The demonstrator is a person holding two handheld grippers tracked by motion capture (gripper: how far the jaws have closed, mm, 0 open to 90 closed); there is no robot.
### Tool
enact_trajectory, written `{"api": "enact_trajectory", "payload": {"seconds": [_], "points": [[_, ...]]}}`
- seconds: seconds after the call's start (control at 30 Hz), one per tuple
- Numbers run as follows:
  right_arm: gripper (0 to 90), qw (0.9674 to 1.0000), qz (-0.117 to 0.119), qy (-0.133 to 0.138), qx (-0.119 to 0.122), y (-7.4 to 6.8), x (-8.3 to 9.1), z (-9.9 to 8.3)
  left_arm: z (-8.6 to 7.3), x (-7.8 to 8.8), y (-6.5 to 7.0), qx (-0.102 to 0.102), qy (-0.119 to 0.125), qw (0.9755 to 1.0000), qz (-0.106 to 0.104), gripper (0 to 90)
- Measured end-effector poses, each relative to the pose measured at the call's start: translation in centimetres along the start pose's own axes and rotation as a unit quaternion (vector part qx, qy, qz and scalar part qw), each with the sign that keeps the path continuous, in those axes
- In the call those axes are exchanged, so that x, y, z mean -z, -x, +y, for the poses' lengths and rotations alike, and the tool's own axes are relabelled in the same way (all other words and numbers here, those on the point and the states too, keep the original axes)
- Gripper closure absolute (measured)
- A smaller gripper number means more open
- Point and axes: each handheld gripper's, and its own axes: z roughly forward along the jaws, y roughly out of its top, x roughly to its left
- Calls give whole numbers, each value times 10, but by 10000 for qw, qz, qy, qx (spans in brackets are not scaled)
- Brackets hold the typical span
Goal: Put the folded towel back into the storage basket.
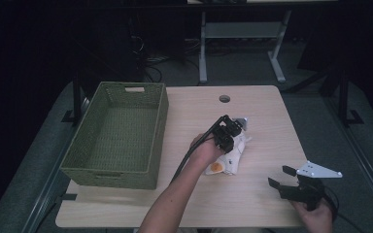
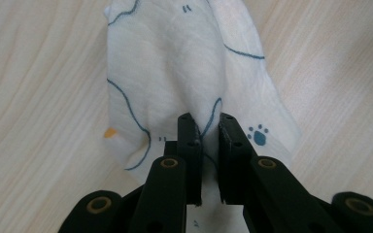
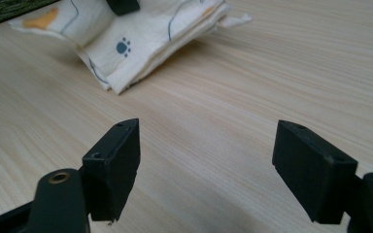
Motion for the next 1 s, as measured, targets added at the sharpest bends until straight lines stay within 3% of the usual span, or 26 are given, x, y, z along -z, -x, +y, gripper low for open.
{"api": "enact_trajectory", "payload": {"seconds": [0.57, 1.0], "points": [[253, 10000, -1, -12, 29, 0, -1, 0, -10, 56, -15, 84, 74, 9999, 73, 824], [253, 10000, -6, -57, 38, -1, -3, 1, -24, 92, -32, 225, 63, 9994, 255, 824]]}}
